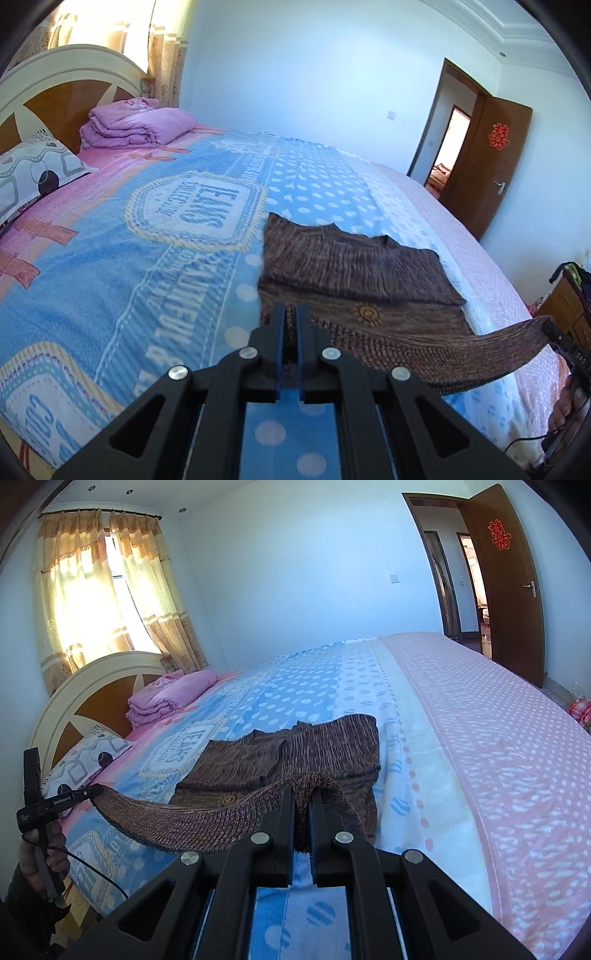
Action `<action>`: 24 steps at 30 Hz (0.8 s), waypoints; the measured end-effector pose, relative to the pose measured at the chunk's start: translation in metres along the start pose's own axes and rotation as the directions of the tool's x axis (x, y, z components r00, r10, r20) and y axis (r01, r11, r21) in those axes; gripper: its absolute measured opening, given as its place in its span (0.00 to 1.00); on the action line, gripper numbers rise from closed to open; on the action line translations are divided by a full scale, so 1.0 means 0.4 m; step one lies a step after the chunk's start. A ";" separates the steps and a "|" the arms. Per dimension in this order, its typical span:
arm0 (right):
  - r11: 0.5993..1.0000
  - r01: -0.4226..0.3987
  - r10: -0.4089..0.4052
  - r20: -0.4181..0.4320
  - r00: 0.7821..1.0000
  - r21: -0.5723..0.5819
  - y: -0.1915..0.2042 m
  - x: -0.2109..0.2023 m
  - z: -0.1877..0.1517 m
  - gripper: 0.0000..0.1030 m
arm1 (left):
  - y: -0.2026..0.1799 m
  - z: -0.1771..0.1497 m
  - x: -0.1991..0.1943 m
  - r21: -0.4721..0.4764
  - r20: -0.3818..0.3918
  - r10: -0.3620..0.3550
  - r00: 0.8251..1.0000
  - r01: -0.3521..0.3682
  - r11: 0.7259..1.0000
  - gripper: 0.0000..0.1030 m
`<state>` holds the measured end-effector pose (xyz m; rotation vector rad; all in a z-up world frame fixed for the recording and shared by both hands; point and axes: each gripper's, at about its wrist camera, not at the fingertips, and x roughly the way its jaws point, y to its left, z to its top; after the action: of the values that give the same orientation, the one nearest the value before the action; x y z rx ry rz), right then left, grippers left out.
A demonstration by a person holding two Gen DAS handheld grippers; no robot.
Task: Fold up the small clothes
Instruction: 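Lift the hem with both tools, fold it onto the collar, open both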
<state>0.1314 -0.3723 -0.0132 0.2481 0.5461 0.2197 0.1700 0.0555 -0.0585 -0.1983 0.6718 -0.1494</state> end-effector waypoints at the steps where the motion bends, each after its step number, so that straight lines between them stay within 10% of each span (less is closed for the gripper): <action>1: 1.000 0.000 0.000 0.003 1.000 -0.003 0.000 0.007 0.009 0.05 | -0.002 0.010 0.008 -0.001 0.002 0.000 1.000 0.000 1.000 0.06; 24: 0.999 0.040 -0.038 -0.047 0.998 0.027 -0.074 0.286 0.194 0.05 | -0.045 0.204 0.265 0.039 0.013 0.091 0.996 -0.092 0.995 0.04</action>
<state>0.2722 -0.3827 -0.0130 0.2600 0.5999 0.1802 0.3021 0.0278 -0.0559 -0.1300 0.6655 -0.0735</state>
